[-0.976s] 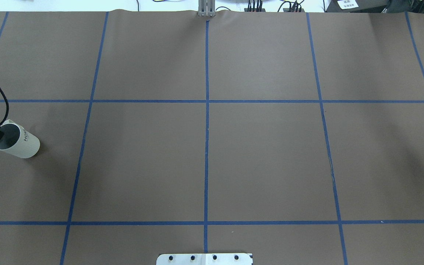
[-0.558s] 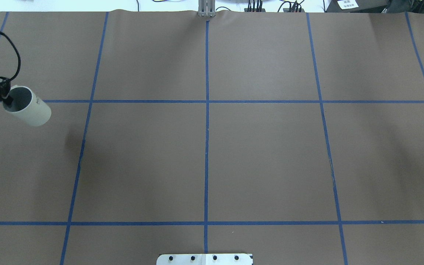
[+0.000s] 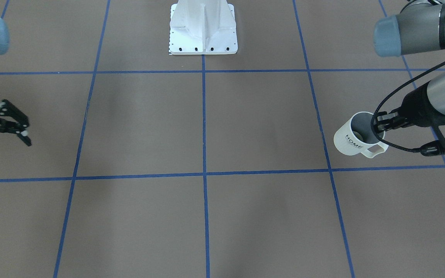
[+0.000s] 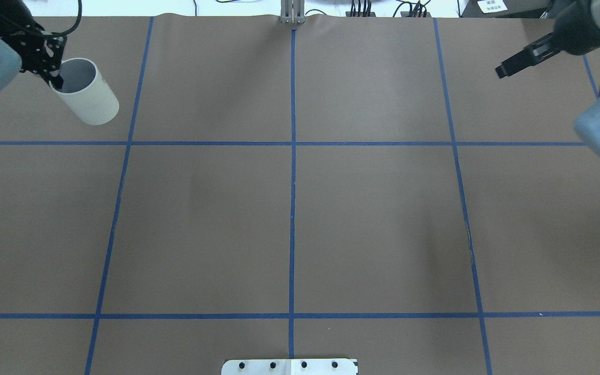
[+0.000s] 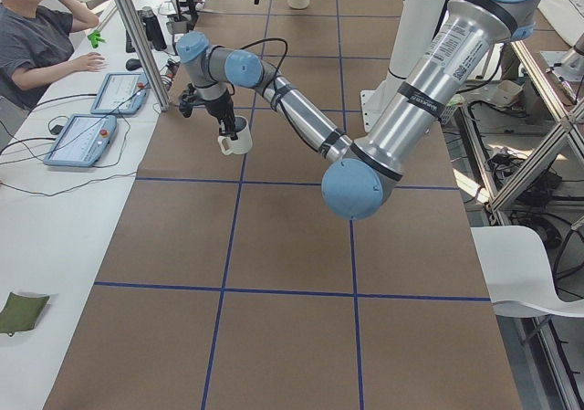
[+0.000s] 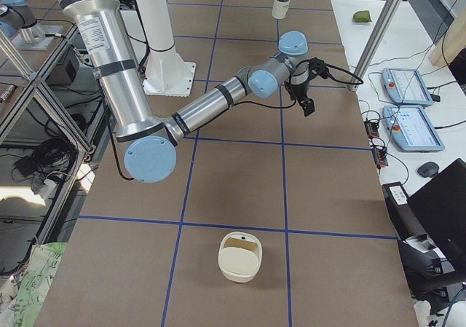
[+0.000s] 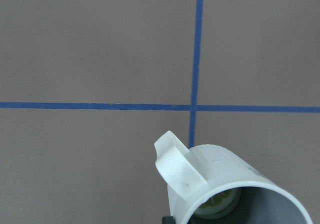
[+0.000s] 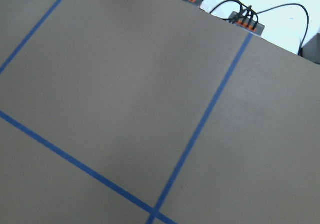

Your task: Left arm hands cup to right arm to dump lemon

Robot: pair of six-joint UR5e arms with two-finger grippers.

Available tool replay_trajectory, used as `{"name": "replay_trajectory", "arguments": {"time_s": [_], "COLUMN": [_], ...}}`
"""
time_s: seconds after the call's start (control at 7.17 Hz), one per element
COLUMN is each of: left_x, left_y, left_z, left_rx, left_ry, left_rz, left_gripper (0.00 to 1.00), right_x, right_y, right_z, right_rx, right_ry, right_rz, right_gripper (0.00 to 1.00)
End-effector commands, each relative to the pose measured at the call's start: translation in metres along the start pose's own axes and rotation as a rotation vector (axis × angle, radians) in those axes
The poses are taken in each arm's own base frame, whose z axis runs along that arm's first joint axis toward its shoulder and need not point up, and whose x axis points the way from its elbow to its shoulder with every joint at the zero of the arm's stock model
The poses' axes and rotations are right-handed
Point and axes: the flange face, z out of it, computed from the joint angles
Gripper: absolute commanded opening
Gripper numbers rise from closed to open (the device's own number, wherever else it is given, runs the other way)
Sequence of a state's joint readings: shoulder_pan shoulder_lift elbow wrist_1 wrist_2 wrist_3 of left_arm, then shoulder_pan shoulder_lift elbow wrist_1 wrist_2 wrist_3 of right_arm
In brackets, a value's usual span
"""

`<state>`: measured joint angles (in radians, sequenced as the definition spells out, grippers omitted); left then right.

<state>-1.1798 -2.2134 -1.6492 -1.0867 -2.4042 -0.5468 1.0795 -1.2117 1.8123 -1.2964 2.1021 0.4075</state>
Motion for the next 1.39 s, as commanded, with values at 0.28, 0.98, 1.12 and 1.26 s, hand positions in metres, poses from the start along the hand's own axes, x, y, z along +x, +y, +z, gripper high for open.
{"name": "replay_trajectory", "arguments": {"time_s": [0.28, 0.98, 1.12, 1.26], "left_x": [0.070, 0.191, 0.197, 0.199], "left_y": [-0.054, -0.033, -0.034, -0.033], "left_z": [0.033, 0.067, 0.065, 0.070], "left_rx": [-0.125, -0.183, -0.184, -0.181], "left_ry": [0.302, 0.360, 0.362, 0.368], "left_rz": [0.031, -0.009, -0.004, 0.014], "left_gripper": [0.00, 0.00, 0.00, 0.00], "right_x": [-0.191, -0.337, -0.349, -0.354], "right_y": [0.000, 0.055, 0.055, 0.050], "right_z": [0.050, 0.090, 0.095, 0.093], "right_rx": [0.324, 0.529, 0.503, 0.501], "right_ry": [-0.119, 0.145, 0.214, 0.226], "right_rz": [-0.054, -0.245, -0.296, -0.317], "right_gripper": [0.99, 0.99, 0.99, 0.99]}}
